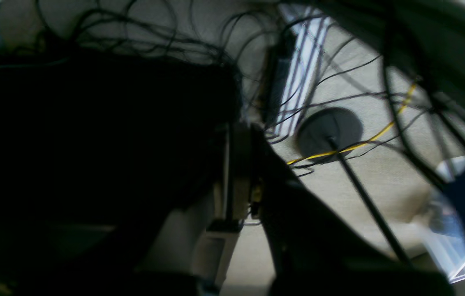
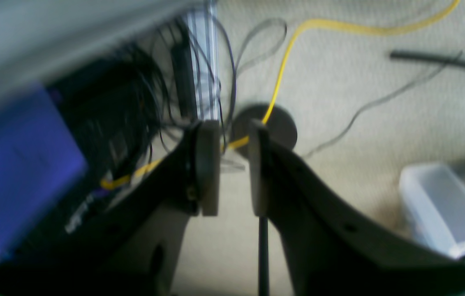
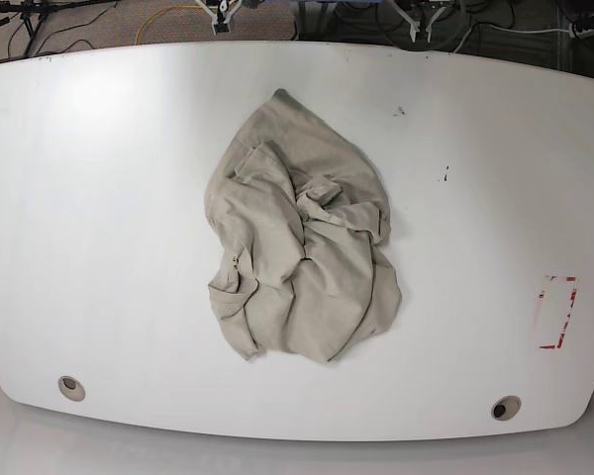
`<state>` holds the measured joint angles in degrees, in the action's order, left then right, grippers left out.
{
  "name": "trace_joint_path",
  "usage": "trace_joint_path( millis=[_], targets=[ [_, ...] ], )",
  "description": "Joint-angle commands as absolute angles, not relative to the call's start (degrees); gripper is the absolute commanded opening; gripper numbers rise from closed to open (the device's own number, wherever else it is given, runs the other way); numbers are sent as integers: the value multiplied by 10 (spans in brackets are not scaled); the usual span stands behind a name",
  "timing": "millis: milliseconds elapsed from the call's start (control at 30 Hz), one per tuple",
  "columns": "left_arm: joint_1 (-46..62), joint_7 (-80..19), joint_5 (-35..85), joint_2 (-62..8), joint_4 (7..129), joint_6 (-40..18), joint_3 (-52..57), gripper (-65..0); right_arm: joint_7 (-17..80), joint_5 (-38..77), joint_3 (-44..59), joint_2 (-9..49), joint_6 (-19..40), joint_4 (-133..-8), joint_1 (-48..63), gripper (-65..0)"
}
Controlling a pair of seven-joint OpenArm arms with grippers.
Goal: Fold the T-shirt properly
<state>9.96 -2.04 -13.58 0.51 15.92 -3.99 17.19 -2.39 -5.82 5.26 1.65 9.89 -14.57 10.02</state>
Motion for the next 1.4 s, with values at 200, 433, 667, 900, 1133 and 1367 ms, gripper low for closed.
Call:
trace_joint_path(
  millis=[200,433,667,900,1133,1367],
  targets=[
    [97,-1,-130,3,162,-43,172,-639,-31,-57,56,9,101,-145,102,-531],
    [119,60,-134,-1,177,-40,175,-642,-50,-55,55,11,97,-153,126,-533],
    [134,82,-134,-3,197,-42,177,-644,-62,-51,55,11,97,-161,136,-537],
    [130,62,-132,-5,191,-42,172,-647,-74,-49,56,11,97,-157,136,-539],
    [141,114,-134,-4,179,-42,172,-645,-94,-46,58,12,96,-162,151,-536],
    [188,242,-131,-2,165,-52,166,-647,-152,-44,56,11,94,-181,212,-548]
  ],
)
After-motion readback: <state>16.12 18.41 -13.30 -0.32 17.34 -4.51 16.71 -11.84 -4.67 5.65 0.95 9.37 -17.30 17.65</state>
